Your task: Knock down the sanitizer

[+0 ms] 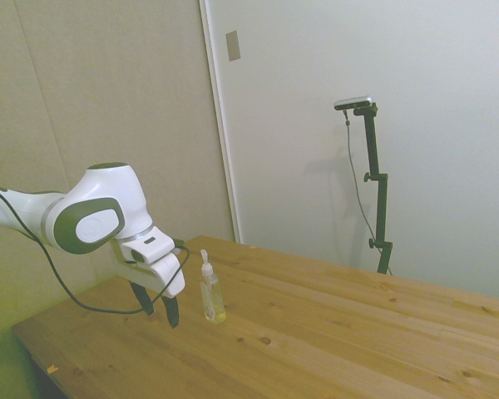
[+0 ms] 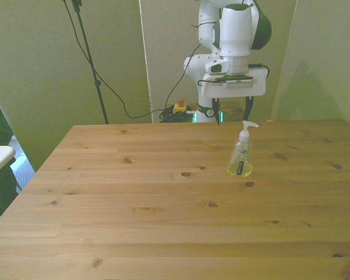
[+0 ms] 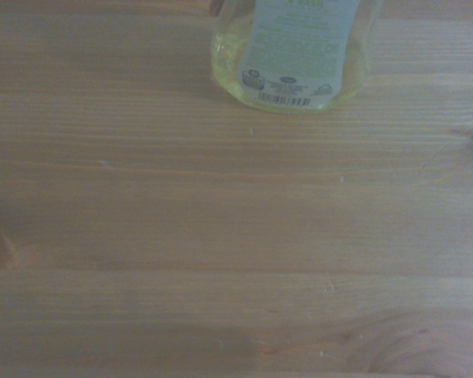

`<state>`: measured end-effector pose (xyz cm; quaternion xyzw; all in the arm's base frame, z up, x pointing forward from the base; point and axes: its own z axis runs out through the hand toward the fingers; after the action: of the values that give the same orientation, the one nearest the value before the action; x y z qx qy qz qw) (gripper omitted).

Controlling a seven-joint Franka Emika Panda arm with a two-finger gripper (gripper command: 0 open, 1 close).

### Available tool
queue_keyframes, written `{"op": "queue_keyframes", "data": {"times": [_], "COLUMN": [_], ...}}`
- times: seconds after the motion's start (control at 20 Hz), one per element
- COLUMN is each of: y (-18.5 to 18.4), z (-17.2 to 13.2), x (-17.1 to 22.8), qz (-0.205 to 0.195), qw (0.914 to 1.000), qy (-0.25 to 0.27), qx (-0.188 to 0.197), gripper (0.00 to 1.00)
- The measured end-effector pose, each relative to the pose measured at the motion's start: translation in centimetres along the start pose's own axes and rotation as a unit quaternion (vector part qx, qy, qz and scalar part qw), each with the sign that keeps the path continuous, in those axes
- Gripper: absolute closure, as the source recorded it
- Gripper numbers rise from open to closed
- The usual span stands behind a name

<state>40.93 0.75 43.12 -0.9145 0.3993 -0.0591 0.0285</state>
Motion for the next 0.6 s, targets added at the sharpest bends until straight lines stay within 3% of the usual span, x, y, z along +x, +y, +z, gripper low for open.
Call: {"op": "queue_keyframes", "data": {"times": [0.15,0.2,0.6], "y": [-0.2,-0.5,-3.2], "z": [0.4,0.6,0.9], "x": [-0.1,-0.1,1.6], "qz": [0.0,0.001,0.024], "qw": [1.0,1.0,0.9994], "qy": [-0.001,-0.001,0.009], "qx": [-0.006,-0.009,-0.023], "gripper": [0.0,1.0,1.0]}}
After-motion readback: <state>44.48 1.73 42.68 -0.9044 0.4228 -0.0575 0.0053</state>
